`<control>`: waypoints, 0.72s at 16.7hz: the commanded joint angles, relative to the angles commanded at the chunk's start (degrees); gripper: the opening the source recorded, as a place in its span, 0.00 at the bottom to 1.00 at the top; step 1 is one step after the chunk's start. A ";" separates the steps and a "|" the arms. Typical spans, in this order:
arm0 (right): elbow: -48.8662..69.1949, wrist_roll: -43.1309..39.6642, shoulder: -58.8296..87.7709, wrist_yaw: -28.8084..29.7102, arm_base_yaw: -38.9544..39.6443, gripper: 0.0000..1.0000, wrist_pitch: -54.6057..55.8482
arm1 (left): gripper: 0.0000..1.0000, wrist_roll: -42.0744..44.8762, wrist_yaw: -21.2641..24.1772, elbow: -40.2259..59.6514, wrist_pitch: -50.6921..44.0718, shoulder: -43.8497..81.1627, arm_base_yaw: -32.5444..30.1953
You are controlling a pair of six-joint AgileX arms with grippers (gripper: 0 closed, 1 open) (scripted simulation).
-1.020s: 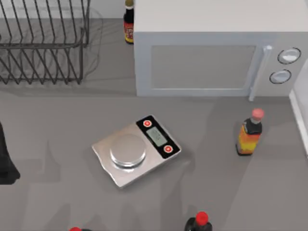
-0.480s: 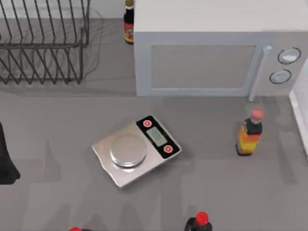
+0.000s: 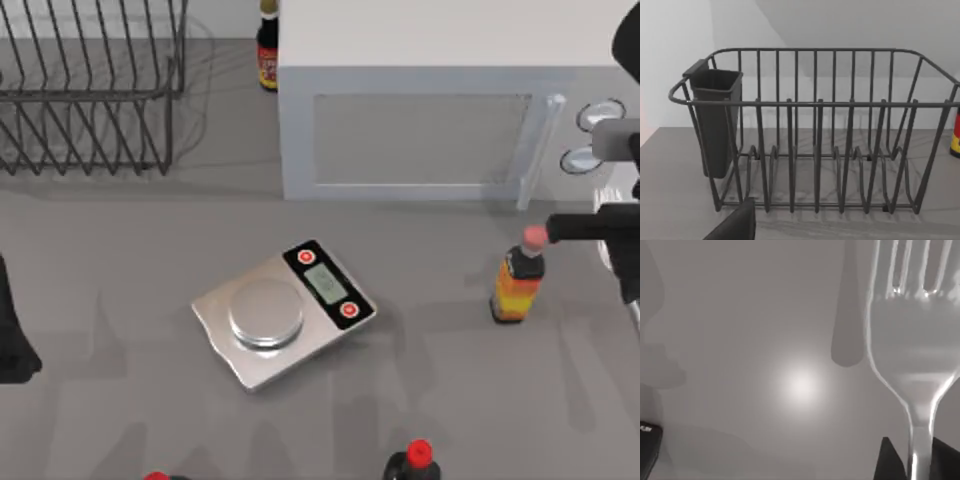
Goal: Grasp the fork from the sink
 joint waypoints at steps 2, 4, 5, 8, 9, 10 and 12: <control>-2.60 2.58 -2.59 -0.03 2.61 0.00 -0.43 | 1.00 0.00 0.00 0.00 0.00 0.00 0.00; -2.98 2.96 -2.98 -0.03 2.99 0.00 -0.50 | 1.00 0.00 0.00 0.00 0.00 0.00 0.00; -2.98 2.96 -2.98 -0.03 2.99 0.00 -0.50 | 1.00 0.00 0.00 0.00 0.00 0.00 0.00; -2.91 2.99 -2.72 -0.12 2.72 0.00 -0.31 | 1.00 0.00 0.00 0.00 0.00 0.00 0.00; -3.44 3.13 -2.60 0.00 2.55 0.00 0.07 | 1.00 0.00 0.00 0.00 0.00 0.00 0.00; -4.39 3.36 -2.39 0.17 2.31 0.00 0.75 | 1.00 0.00 0.00 0.00 0.00 0.00 0.00; -7.47 3.91 -1.92 0.56 1.91 0.00 3.02 | 1.00 0.00 0.00 0.00 0.00 0.00 0.00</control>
